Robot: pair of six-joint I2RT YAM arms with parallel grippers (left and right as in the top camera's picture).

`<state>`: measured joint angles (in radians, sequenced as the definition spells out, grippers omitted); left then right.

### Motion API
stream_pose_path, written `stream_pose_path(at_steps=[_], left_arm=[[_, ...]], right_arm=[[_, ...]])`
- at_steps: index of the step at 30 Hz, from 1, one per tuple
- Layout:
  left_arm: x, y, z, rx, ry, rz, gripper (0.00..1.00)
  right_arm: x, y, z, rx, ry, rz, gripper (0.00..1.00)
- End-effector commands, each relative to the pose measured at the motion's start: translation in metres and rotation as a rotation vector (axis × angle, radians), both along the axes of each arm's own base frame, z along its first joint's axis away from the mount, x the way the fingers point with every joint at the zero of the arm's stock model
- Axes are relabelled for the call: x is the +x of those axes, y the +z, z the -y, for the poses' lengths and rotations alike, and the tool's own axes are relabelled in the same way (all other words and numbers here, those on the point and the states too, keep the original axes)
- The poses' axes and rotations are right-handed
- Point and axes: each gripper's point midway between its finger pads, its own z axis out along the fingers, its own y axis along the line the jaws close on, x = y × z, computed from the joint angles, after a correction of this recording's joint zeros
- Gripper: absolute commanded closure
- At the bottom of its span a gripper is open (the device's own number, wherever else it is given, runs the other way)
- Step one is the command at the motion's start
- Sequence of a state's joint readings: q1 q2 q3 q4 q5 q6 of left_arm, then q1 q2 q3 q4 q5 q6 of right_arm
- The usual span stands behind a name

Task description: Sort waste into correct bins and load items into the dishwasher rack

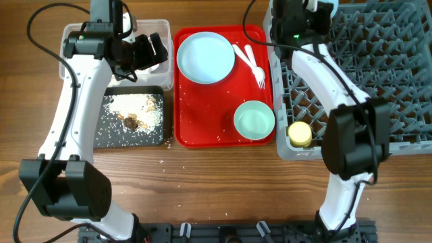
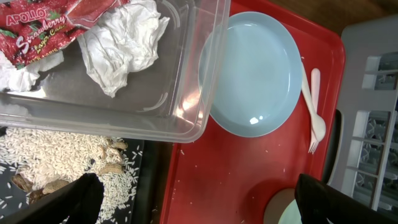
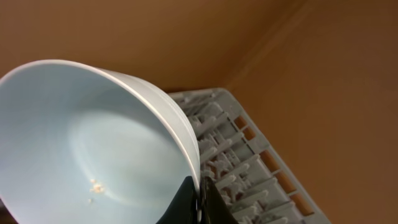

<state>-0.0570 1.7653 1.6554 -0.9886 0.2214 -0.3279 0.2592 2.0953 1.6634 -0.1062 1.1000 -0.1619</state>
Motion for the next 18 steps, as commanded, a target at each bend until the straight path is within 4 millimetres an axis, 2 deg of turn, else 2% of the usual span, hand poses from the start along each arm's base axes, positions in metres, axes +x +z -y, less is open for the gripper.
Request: stream_pose_path(at_steps=[1,6,11,15,17,18], left_arm=[[0.001,0.006,-0.002,0.007,0.001,0.018,0.00],[0.001,0.006,-0.002,0.007,0.001,0.018,0.00],[0.001,0.006,-0.002,0.007,0.001,0.018,0.00],[0.001,0.006,-0.002,0.007,0.001,0.018,0.00],[0.001,0.006,-0.002,0.007,0.001,0.018,0.00],[0.001,0.006,-0.002,0.007,0.001,0.018,0.00]], right_arm=[[0.002,-0.019,-0.001,-0.081,-0.027,-0.070,0.96],[0.010,-0.043,-0.013,-0.059,0.038,-0.112,0.96],[0.009,-0.046,-0.038,-0.062,0.090,-0.125,0.96],[0.009,-0.057,-0.055,-0.049,0.156,-0.178,0.94],[0.008,-0.062,-0.058,-0.043,0.178,-0.206,0.79],[0.007,-0.064,-0.059,-0.044,0.184,-0.221,0.65]])
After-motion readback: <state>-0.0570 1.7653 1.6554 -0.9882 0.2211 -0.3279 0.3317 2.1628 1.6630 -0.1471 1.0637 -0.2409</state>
